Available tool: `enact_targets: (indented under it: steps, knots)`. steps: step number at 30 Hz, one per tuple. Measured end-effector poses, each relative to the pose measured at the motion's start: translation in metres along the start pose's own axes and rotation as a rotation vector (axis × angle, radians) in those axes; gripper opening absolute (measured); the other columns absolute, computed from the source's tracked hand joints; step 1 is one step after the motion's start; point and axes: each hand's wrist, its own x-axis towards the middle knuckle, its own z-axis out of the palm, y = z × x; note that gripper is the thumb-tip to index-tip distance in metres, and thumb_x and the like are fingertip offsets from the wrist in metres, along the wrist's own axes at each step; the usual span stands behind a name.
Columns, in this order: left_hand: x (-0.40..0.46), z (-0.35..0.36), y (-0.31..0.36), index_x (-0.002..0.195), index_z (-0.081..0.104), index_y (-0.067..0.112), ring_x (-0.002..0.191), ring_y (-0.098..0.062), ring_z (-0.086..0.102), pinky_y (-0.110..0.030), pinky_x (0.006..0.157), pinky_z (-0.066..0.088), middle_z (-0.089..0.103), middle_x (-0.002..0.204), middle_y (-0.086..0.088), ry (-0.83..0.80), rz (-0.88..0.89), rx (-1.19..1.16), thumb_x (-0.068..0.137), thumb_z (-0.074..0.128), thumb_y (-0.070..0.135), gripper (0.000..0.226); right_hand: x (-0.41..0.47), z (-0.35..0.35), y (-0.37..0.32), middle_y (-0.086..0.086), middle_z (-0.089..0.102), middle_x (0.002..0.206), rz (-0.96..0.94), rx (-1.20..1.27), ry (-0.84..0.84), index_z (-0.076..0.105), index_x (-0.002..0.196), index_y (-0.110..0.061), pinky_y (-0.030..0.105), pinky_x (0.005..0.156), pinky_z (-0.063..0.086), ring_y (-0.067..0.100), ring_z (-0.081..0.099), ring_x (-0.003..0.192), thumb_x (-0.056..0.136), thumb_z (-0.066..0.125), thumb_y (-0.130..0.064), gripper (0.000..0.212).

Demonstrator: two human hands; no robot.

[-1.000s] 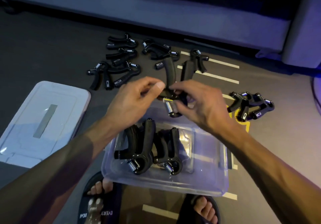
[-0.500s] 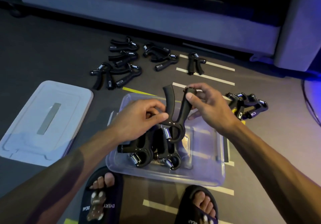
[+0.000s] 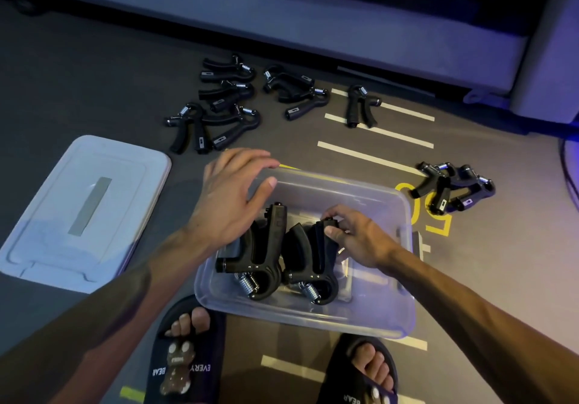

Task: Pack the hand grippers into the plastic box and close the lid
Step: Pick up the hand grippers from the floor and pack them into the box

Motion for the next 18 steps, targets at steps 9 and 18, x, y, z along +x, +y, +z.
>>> enact_targets:
  steps: [9,18]
  knots:
    - [-0.003,0.006,-0.007,0.127,0.062,0.033,0.131,-0.012,0.041,-0.03,0.103,0.022,0.054,0.136,0.018,-0.044,-0.022,0.022,0.1,0.047,0.042,0.032,0.009,0.004,0.007,0.008,0.066,0.105,-0.034,-0.241,0.038,0.061,0.13,-0.023,0.022,0.068,0.054,0.019,0.06,0.073,0.094,0.066,-0.021,0.036]
    - [-0.003,0.006,-0.007,0.127,0.061,0.034,0.13,-0.012,0.042,-0.031,0.102,0.023,0.054,0.135,0.018,-0.046,-0.019,0.022,0.101,0.048,0.04,0.029,0.001,0.015,0.011,0.002,0.061,0.104,-0.113,-0.306,0.114,0.056,0.137,-0.014,0.019,0.079,0.041,0.014,0.055,0.081,0.087,0.074,-0.024,0.055]
